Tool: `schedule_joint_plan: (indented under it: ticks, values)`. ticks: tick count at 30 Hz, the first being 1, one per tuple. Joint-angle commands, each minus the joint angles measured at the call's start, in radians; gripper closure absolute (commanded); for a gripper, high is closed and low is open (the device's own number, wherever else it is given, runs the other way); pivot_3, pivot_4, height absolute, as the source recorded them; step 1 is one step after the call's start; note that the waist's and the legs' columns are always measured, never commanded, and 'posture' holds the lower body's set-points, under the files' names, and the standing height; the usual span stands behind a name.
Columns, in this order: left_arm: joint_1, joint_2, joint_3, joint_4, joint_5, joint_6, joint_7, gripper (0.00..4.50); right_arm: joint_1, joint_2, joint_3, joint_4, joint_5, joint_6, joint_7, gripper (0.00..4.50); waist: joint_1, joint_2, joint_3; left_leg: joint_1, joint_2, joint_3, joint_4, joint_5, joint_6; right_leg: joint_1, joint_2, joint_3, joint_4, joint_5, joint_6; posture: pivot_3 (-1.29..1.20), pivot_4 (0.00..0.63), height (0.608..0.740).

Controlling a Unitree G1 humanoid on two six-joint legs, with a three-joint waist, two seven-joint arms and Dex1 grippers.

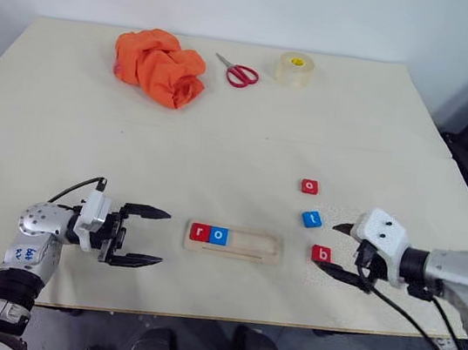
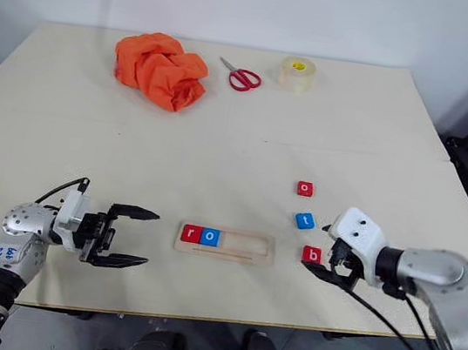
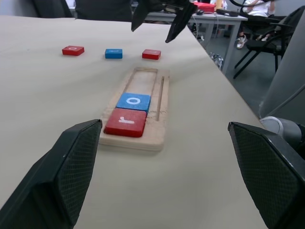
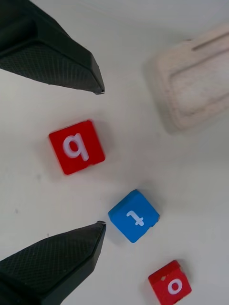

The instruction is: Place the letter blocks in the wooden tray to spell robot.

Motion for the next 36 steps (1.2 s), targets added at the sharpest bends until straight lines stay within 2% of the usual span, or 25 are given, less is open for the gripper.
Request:
schedule_joint_plan:
  ticks: [1, 7, 8, 11, 17, 26, 30, 36]
  values:
    - [0.051, -0.002, 0.035, -0.083, -0.006, -0.003, -0.059, 0.0, -0.064, -0.005, 0.069, 0.122, -0.057, -0.114, 0.093, 0.03, 0.0, 0.0, 0.0, 0.0, 0.0, 0.0, 0.0, 0.0, 0.0, 0.0, 0.0, 0.0, 0.0, 0.0, 0.0, 0.0, 0.15, 0.74]
    - [0.136, -0.003, 0.071, -0.173, -0.003, 0.017, -0.016, 0.0, -0.123, 0.021, 0.145, 0.224, -0.094, -0.146, 0.162, 0.03, 0.0, 0.0, 0.0, 0.0, 0.0, 0.0, 0.001, 0.0, 0.0, 0.0, -0.001, 0.0, 0.001, 0.0, 0.0, 0.0, 0.15, 0.74]
    - [0.15, -0.004, 0.078, -0.188, -0.003, 0.02, -0.009, 0.0, -0.125, 0.023, 0.151, 0.229, -0.101, -0.146, 0.166, 0.2, 0.001, 0.0, 0.0, 0.0, 0.0, 0.0, 0.001, 0.0, 0.0, 0.0, -0.001, 0.0, 0.002, 0.0, 0.0, 0.0, 0.15, 0.74]
    - [0.175, -0.008, 0.093, -0.218, -0.001, 0.029, 0.006, 0.0, -0.133, 0.035, 0.153, 0.237, -0.11, -0.14, 0.167, 0.94, 0.001, 0.0, 0.0, 0.001, 0.0, 0.0, 0.002, 0.0, 0.0, 0.0, -0.001, 0.0, 0.002, 0.0, 0.0, 0.0, 0.15, 0.74]
    - [0.173, -0.019, 0.104, -0.218, 0.012, 0.037, 0.008, 0.0, -0.149, 0.062, 0.13, 0.213, -0.107, -0.117, 0.146, 3.03, 0.001, 0.0, 0.0, 0.001, 0.0, 0.0, 0.003, 0.0, -0.001, 0.0, -0.001, 0.0, 0.004, 0.0, 0.0, 0.0, 0.15, 0.74]
    - [0.093, -0.038, 0.106, -0.136, 0.039, 0.021, -0.019, 0.0, -0.254, 0.058, 0.084, 0.012, -0.008, 0.112, 0.118, 3.05, -0.001, 0.0, 0.0, 0.001, 0.0, 0.0, 0.005, 0.0, -0.001, 0.0, -0.001, 0.0, 0.006, 0.0, 0.0, 0.0, 0.15, 0.74]
    - [0.053, -0.048, 0.101, -0.098, 0.05, 0.009, -0.032, 0.0, -0.361, 0.108, 0.199, -0.066, -0.003, 0.282, 0.083, 3.05, -0.002, 0.0, 0.0, 0.001, 0.001, 0.0, 0.005, 0.0, -0.001, -0.001, -0.001, 0.0, 0.007, 0.0, -0.001, 0.0, 0.15, 0.74]
    - [0.037, -0.061, 0.094, -0.086, 0.057, 0.0, -0.04, 0.0, -0.484, 0.247, 0.337, -0.062, -0.012, 0.399, 0.028, 3.05, -0.001, 0.0, 0.0, -0.001, 0.0, 0.0, 0.006, 0.0, -0.001, -0.002, -0.002, 0.0, 0.007, 0.0, -0.001, 0.0, 0.15, 0.74]
